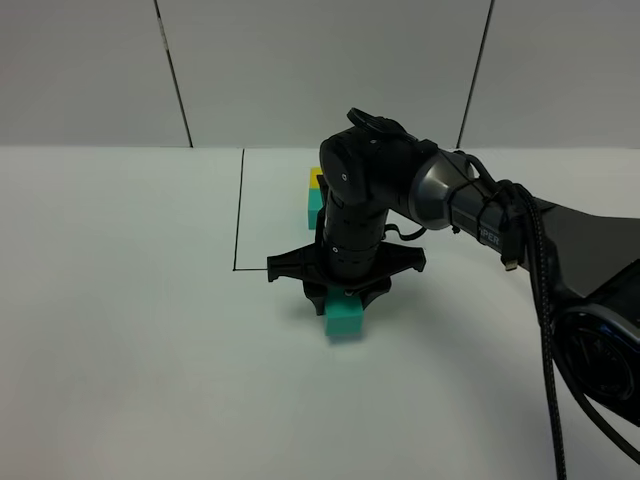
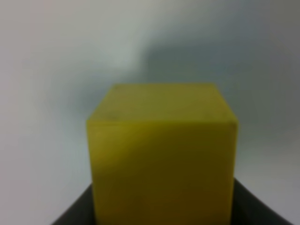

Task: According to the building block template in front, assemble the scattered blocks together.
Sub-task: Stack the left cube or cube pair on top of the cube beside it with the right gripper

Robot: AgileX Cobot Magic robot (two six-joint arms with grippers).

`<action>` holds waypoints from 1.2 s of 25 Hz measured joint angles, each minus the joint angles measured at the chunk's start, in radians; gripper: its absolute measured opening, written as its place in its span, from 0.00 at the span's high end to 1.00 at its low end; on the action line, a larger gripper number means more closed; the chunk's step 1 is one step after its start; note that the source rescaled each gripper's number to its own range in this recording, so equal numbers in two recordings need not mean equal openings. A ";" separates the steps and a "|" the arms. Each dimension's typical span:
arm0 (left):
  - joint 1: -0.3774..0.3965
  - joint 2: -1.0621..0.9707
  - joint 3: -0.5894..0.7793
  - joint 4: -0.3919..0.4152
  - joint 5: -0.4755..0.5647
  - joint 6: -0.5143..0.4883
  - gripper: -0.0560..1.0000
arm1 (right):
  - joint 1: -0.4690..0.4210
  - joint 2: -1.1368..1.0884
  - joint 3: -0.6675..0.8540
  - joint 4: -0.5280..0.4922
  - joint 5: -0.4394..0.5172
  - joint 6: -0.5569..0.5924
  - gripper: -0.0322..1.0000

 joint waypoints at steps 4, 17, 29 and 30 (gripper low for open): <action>0.000 0.000 0.000 0.000 0.000 0.000 0.09 | 0.000 0.016 0.000 0.000 -0.025 0.000 0.96; 0.000 0.000 0.000 0.000 0.000 0.000 0.09 | 0.000 0.071 0.000 -0.003 -0.032 -0.014 0.96; 0.000 0.000 0.000 0.000 0.000 0.000 0.09 | 0.000 0.071 0.000 0.032 -0.028 -0.015 0.62; 0.000 0.000 0.000 0.000 0.000 0.000 0.09 | 0.000 0.071 0.000 0.032 -0.025 -0.012 0.49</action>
